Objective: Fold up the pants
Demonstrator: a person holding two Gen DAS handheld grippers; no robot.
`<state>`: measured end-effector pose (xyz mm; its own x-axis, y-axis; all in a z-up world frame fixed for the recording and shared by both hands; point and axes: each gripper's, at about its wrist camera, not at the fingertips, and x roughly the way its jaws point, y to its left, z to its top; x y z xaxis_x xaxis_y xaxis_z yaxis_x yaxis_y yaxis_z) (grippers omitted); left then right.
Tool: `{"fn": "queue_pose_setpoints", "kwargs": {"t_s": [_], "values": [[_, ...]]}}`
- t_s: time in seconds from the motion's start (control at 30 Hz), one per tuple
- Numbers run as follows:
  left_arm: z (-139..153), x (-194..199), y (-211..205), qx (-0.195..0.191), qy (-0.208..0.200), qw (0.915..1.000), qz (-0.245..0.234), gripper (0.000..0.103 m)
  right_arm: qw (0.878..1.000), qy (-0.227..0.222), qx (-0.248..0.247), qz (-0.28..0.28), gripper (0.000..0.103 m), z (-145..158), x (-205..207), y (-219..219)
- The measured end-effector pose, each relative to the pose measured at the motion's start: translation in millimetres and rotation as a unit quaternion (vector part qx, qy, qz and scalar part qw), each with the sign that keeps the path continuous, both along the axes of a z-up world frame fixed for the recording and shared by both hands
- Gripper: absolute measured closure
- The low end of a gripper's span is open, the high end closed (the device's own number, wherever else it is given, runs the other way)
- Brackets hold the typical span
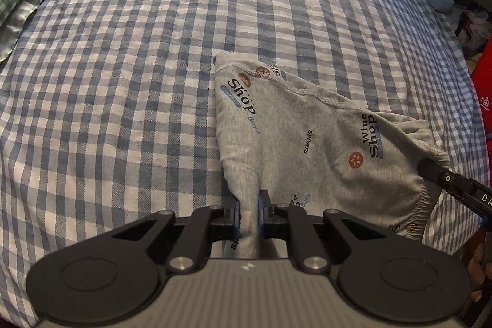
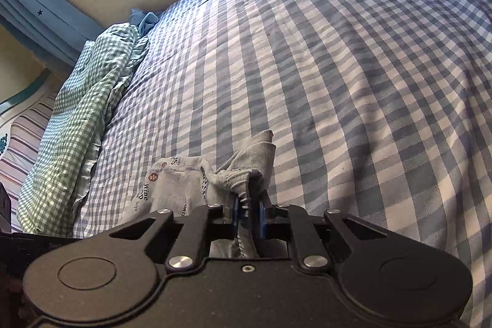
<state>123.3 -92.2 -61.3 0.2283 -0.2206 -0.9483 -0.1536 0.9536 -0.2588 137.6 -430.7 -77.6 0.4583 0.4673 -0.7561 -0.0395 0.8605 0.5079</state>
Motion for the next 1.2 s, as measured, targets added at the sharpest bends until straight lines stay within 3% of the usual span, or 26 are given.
{"fn": "queue_pose_setpoints", "kwargs": {"t_s": [0.23, 0.33, 0.57, 0.77, 0.97, 1.2], "values": [[9.1, -6.6, 48.8, -0.022, -0.016, 0.9996, 0.001, 0.092, 0.999, -0.027, -0.021, -0.009, 0.091, 24.0, -15.3, 43.0], [20.3, 2.1, 72.3, -0.020, -0.041, 0.9990, 0.000, 0.092, 0.999, -0.040, -0.024, 0.000, 0.091, 32.1, -9.2, 74.1], [53.9, 24.6, 131.8, -0.003, -0.103, 0.9946, -0.005, 0.092, 0.997, -0.077, -0.021, 0.021, 0.091, 56.5, 27.4, 147.8], [62.0, 53.4, 186.1, 0.011, -0.124, 0.9921, 0.016, 0.092, 0.994, -0.094, -0.020, 0.044, 0.091, 70.3, 75.1, 201.7], [41.3, 81.3, 219.2, 0.017, -0.117, 0.9925, 0.031, 0.092, 0.994, -0.073, -0.038, 0.076, 0.091, 54.4, 121.2, 240.5], [-4.0, 102.8, 237.3, 0.015, -0.087, 0.9951, 0.045, 0.092, 0.991, -0.042, -0.057, 0.112, 0.091, 18.2, 162.6, 261.3]]}}
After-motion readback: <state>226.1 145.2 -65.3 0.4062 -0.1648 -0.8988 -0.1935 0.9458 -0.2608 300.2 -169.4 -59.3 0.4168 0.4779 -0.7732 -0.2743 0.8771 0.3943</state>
